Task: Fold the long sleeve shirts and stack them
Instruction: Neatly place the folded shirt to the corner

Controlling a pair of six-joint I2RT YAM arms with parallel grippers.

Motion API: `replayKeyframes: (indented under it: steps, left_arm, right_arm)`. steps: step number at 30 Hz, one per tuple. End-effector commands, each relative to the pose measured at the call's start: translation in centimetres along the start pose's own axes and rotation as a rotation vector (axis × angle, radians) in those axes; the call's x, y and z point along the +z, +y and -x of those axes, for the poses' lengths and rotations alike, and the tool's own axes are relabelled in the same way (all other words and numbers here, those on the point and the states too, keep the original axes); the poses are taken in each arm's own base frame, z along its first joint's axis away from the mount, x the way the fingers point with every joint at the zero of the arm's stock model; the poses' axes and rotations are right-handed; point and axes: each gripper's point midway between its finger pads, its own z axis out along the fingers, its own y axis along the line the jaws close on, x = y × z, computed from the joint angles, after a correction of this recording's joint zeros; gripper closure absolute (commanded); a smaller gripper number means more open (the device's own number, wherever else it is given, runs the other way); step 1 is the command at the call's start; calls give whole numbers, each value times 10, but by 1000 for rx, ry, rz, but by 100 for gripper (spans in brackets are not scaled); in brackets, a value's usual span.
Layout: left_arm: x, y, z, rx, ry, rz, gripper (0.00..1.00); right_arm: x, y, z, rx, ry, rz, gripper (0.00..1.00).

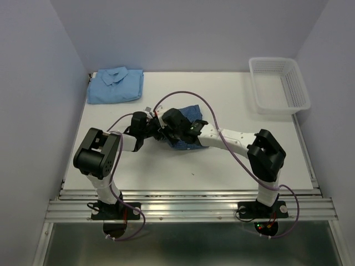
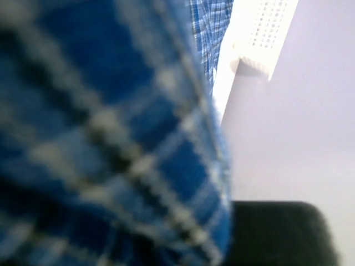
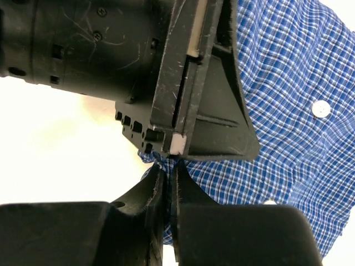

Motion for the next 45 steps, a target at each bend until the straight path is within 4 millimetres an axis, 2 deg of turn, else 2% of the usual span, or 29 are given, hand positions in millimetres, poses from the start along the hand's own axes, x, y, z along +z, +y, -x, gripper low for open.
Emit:
replayKeyframes:
  steps: [1,2,5,6,7,8,10,11,13,14,15,16,17,18,20,21,23,24,26,27,31,35,37,38,40,42,45]
  left_arm:
    - [3,-26,-2,72,30,-84,100]
    - [4,-32,0,90,32,-92,100]
    - [6,-26,1,148,48,-29,100]
    - [7,-23,8,151,36,44,100]
    - [4,-18,14,223,19,97,100]
    - [0,-15,29,235,-24,214,100]
    - [-12,-21,45,310,-81,311,100]
    - [-26,-20,61,364,-135,427,100]
    - [-43,-28,76,416,-196,513,100]
    - [-50,-33,82,445,-214,545,100]
    - [-63,-38,93,499,-241,616,100]
    - [-71,-34,100,524,-255,682,100]
    - [-86,-43,105,532,-264,745,100]
    - [-99,-45,120,555,-334,824,100]
    - [-110,-50,129,614,-329,887,100]
    - [-122,-61,133,647,-333,920,100]
    - [-137,-67,144,672,-364,1005,100]
    - [-153,-80,154,667,-423,1071,100]
    - [-166,-92,158,670,-442,1109,100]
    - [-181,-105,159,669,-461,1139,100]
    - [-195,-111,159,728,-458,1158,100]
    - [-222,-106,171,755,-528,1275,100]
    - [-242,-97,178,766,-575,1383,100]
    - [-249,-84,180,772,-560,1449,100]
    - [-269,-80,186,803,-591,1564,100]
    - [-282,-83,195,750,-652,1562,100]
    - [-321,-66,219,608,-717,1635,100]
  right_arm:
    - [-24,7,45,28,-166,25,99]
    - [-26,7,42,35,-165,24,94]
    - [-30,5,39,56,-162,13,78]
    - [-37,3,42,63,-176,4,60]
    - [-40,1,41,65,-177,-2,50]
    - [-44,-2,41,75,-182,-20,32]
    - [-58,-7,42,87,-204,-40,13]
    - [-63,-13,42,99,-213,-68,0]
    - [-77,-22,38,127,-235,-116,0]
    - [-83,-39,40,166,-270,-210,0]
    - [-90,-47,38,205,-289,-251,0]
    - [-99,-59,30,230,-302,-296,0]
    - [-107,-75,28,271,-323,-375,0]
    - [-112,-80,25,287,-330,-399,0]
    - [-124,-101,14,337,-341,-463,0]
    - [-127,-105,10,348,-342,-471,0]
    - [-132,-109,4,367,-345,-480,0]
    - [-136,-115,-2,385,-348,-488,0]
    - [-140,-119,-6,390,-348,-494,0]
    - [-143,-124,-10,393,-348,-503,0]
    - [-151,-136,-16,407,-353,-546,0]
    - [-152,-149,-20,418,-346,-574,0]
    - [-149,-147,-22,414,-335,-562,0]
    - [-147,-149,-24,417,-328,-562,0]
    - [-145,-149,-25,413,-323,-560,0]
    - [-145,-152,-25,413,-322,-561,0]
    - [-143,-151,-25,407,-316,-558,0]
